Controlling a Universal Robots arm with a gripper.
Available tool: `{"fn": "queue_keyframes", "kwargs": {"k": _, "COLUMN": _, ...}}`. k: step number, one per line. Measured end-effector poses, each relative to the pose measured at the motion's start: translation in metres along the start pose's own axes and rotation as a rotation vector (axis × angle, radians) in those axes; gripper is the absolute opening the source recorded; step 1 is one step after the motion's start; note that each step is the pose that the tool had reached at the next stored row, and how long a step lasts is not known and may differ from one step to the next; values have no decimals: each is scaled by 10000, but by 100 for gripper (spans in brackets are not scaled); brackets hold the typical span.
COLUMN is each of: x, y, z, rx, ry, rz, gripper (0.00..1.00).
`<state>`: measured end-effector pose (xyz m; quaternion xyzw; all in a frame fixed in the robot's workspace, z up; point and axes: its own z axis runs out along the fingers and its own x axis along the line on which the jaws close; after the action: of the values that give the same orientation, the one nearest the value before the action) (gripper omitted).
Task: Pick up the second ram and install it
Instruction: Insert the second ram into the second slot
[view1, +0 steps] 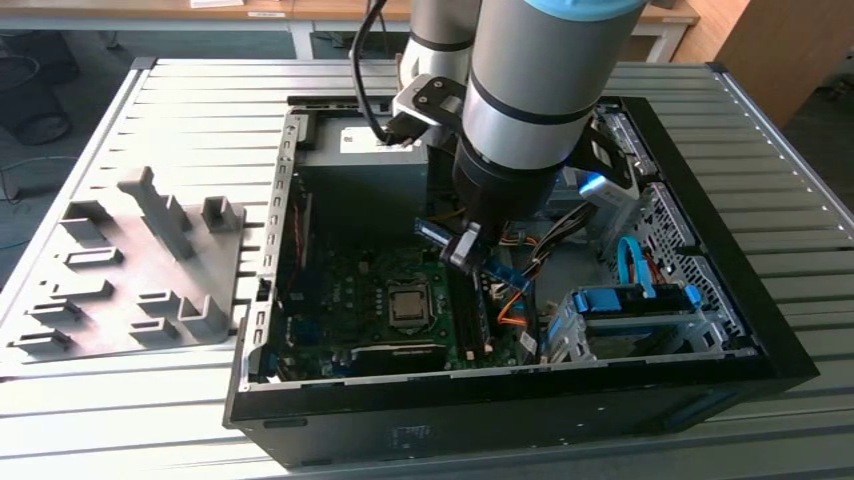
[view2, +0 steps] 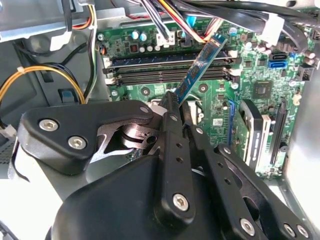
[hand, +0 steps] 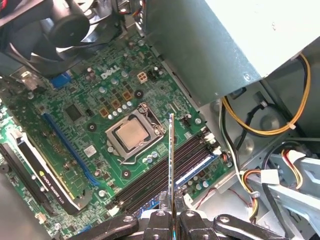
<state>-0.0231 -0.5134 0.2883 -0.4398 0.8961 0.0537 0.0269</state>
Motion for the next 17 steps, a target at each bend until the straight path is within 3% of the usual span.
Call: {"fn": "queue_keyframes", "kwargs": {"k": 17, "x": 0, "y": 0, "z": 3, "rx": 91, "ry": -69, "rz": 950, "gripper": 14}}
